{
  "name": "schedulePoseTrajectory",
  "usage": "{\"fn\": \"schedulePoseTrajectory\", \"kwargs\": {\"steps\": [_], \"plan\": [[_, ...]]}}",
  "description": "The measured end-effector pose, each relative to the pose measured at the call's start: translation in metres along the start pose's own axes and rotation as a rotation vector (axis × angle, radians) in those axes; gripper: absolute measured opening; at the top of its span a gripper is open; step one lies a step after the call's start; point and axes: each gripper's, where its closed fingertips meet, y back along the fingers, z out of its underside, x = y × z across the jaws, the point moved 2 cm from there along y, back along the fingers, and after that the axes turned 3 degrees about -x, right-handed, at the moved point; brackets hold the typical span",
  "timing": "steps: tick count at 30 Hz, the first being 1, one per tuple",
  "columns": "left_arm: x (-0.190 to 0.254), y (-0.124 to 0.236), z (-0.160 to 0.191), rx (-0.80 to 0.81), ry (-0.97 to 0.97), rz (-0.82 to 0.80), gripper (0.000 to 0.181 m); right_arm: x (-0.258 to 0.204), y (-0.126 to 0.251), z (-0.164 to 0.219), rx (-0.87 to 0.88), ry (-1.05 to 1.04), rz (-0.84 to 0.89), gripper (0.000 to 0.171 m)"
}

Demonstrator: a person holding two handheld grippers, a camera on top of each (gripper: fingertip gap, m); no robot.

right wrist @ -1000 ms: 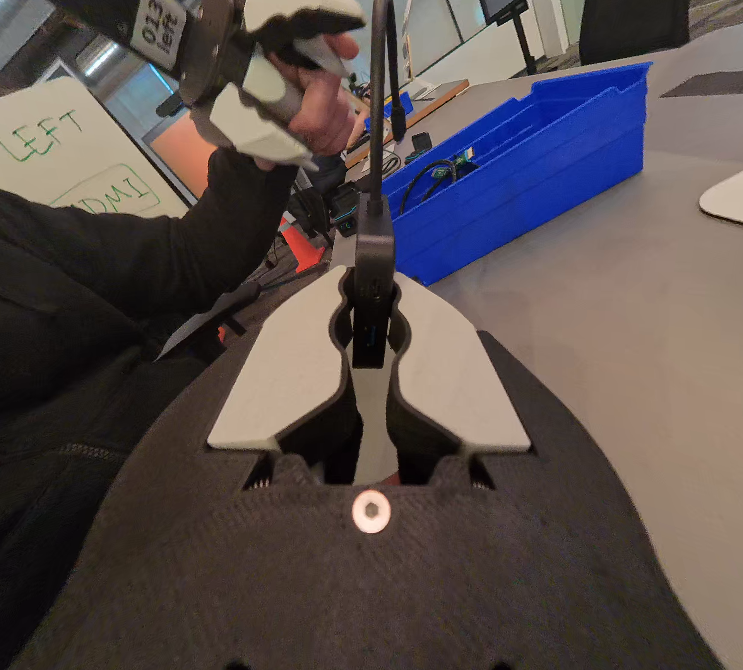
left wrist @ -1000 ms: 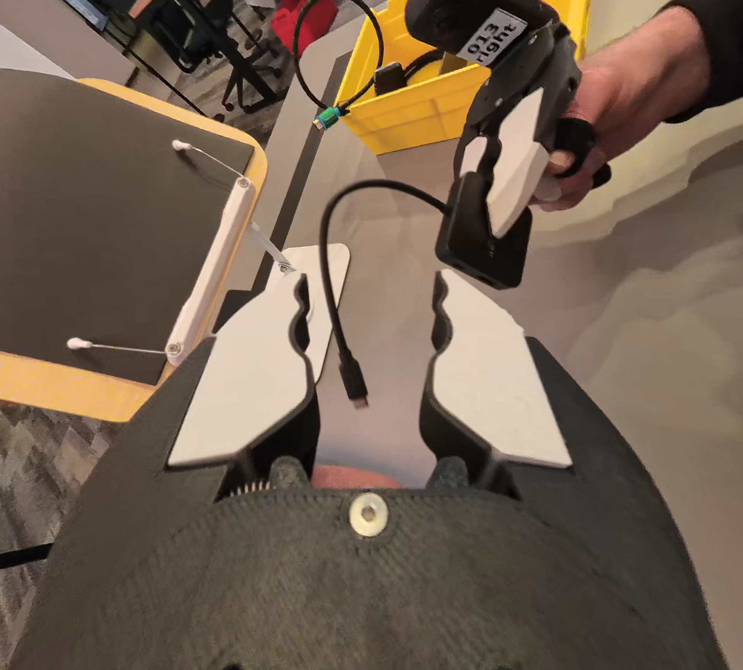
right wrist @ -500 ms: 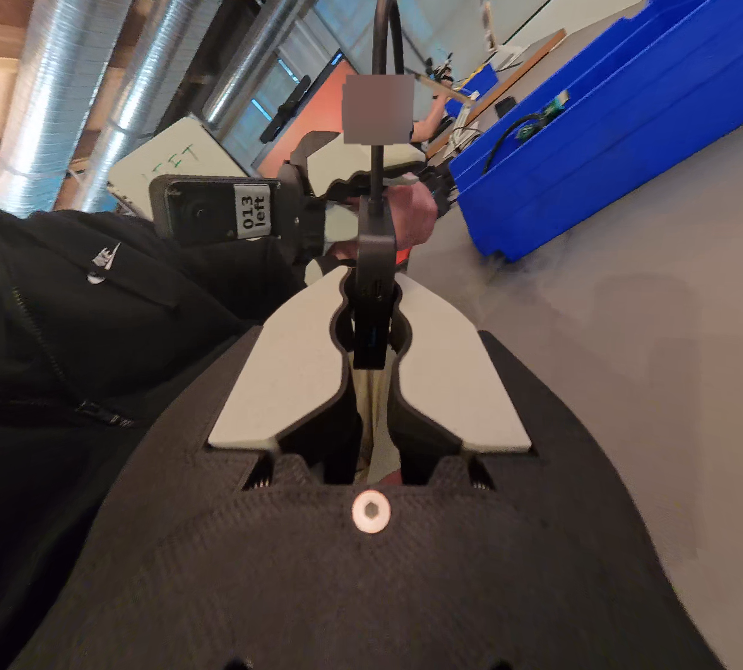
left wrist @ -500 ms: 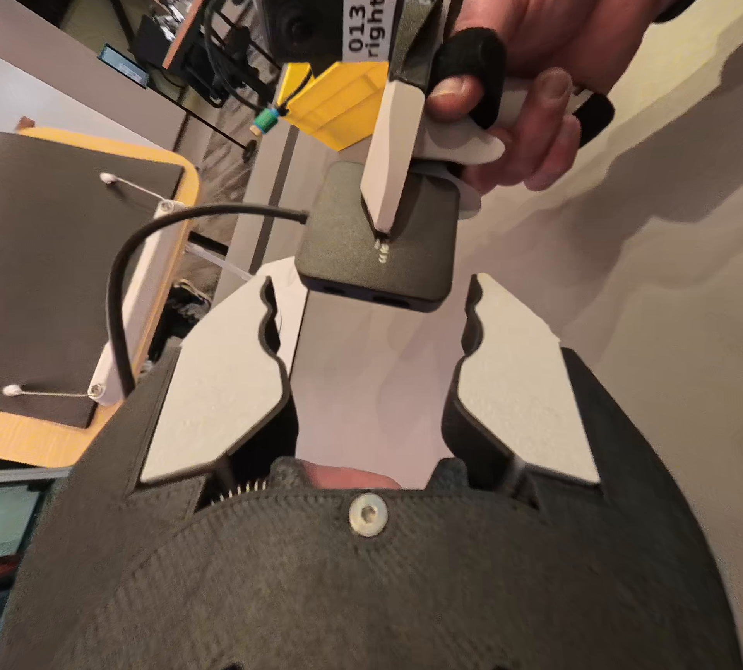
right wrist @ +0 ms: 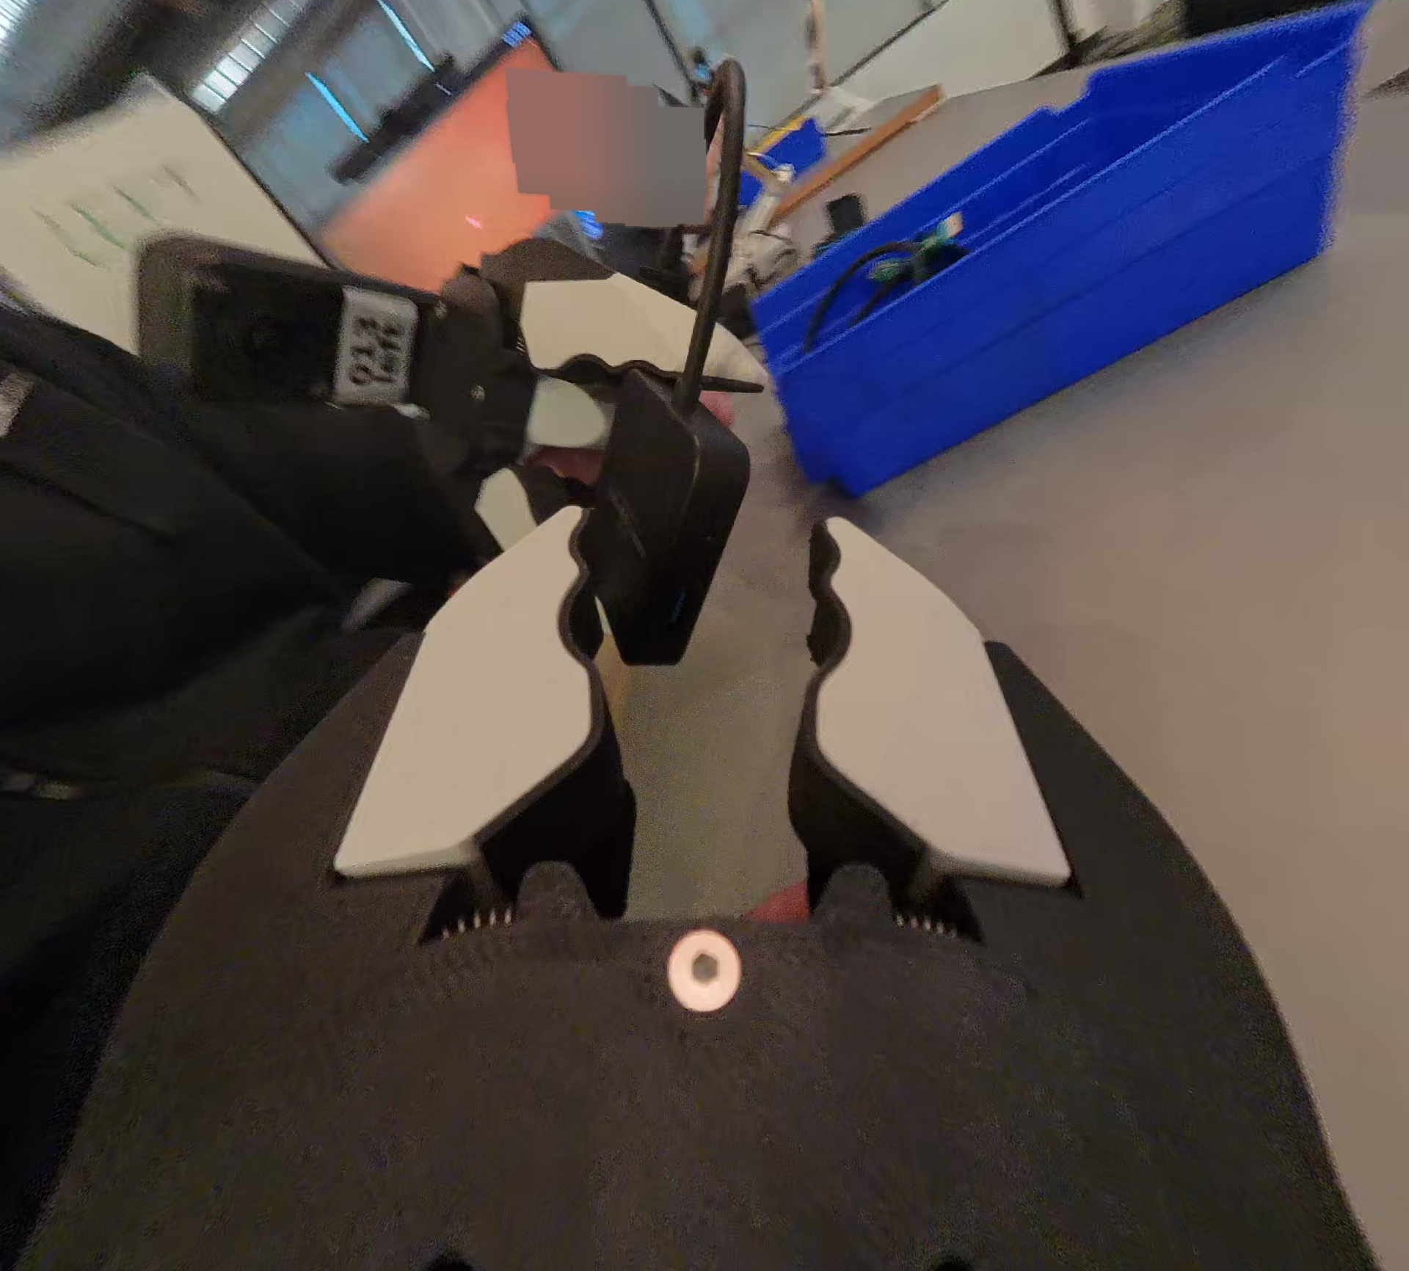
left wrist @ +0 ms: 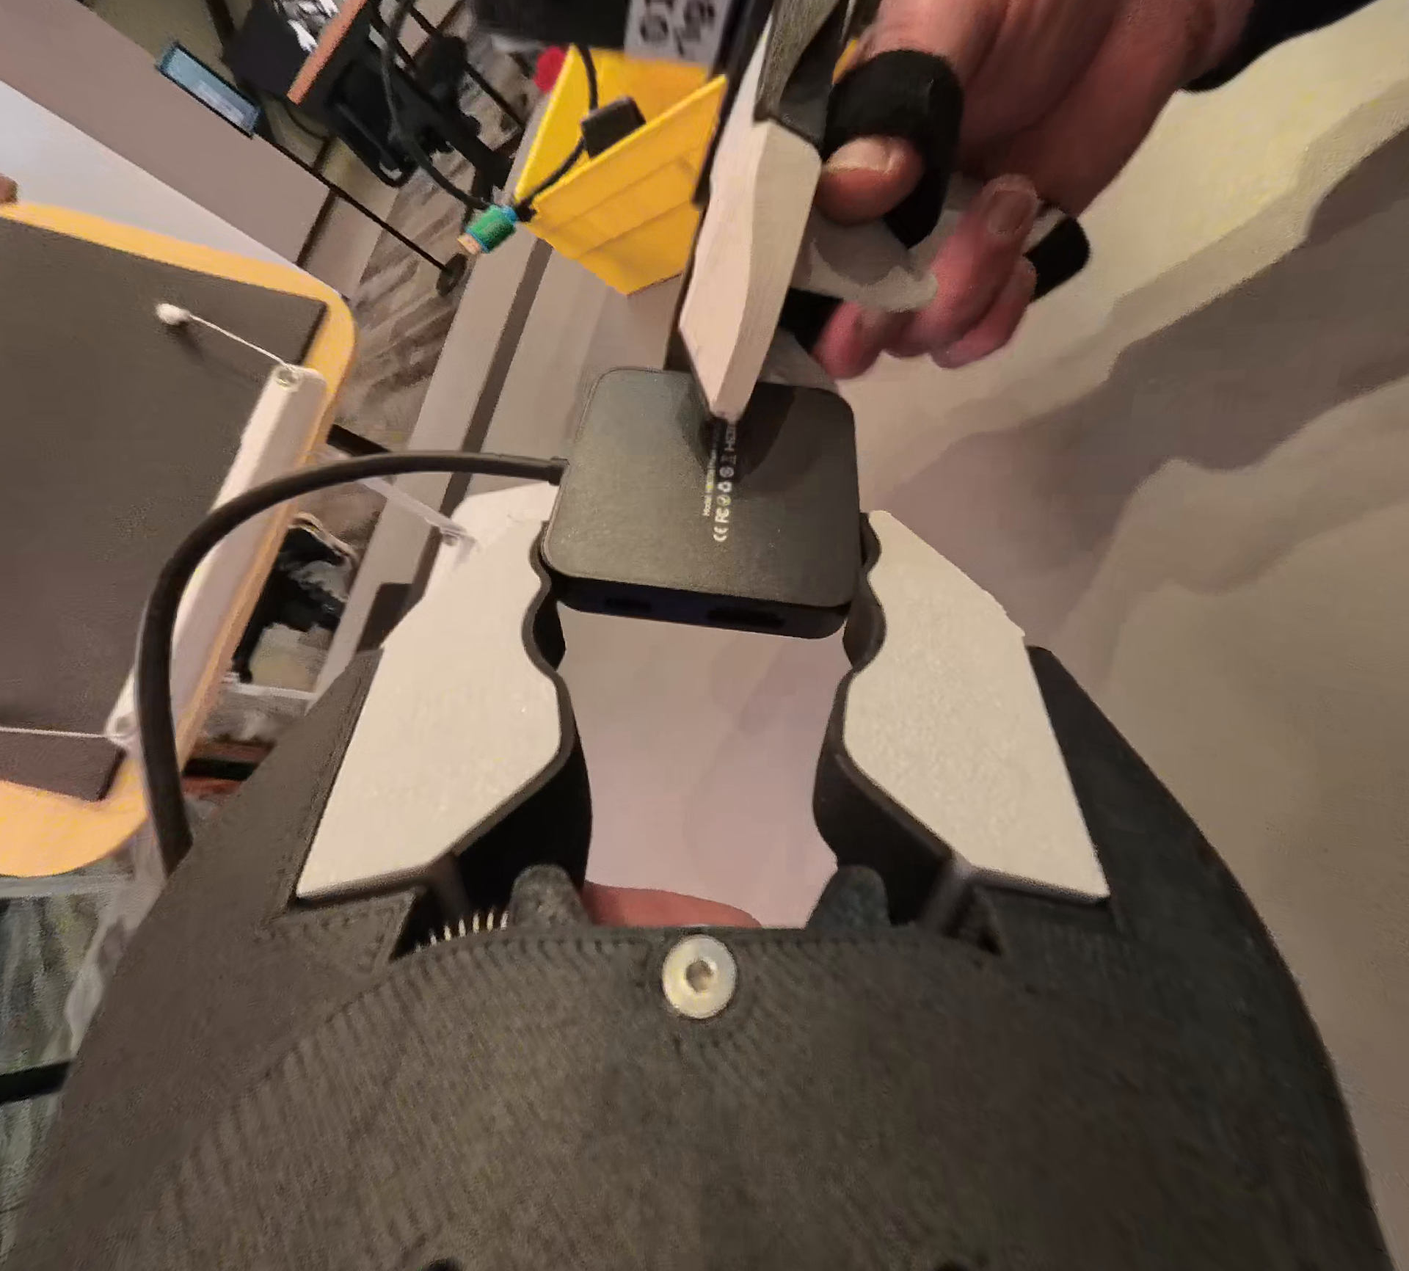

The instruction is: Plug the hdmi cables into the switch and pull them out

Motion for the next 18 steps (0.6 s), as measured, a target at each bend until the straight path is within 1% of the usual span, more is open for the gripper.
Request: {"fn": "schedulePoseTrajectory", "kwargs": {"steps": [3, 9, 12, 13, 18], "plan": [[-0.005, 0.001, 0.002, -0.022, 0.052, 0.004, 0.072, 0.003, 0.01, -0.004, -0.057, 0.22, 0.183, 0.054], [-0.012, -0.002, 0.01, -0.037, 0.272, 0.073, 0.072, -0.006, 0.013, -0.006, -0.295, 0.846, 0.574, 0.056], [-0.014, -0.002, 0.011, -0.024, 0.378, 0.119, 0.072, -0.006, 0.01, -0.005, -0.424, 1.086, 0.718, 0.057], [-0.015, -0.002, 0.012, -0.027, 0.406, 0.123, 0.072, -0.007, 0.007, -0.003, -0.457, 1.15, 0.739, 0.058], [-0.011, -0.005, 0.01, -0.018, 0.553, 0.184, 0.072, -0.006, -0.005, -0.005, -0.573, 1.449, 0.904, 0.057]]}}
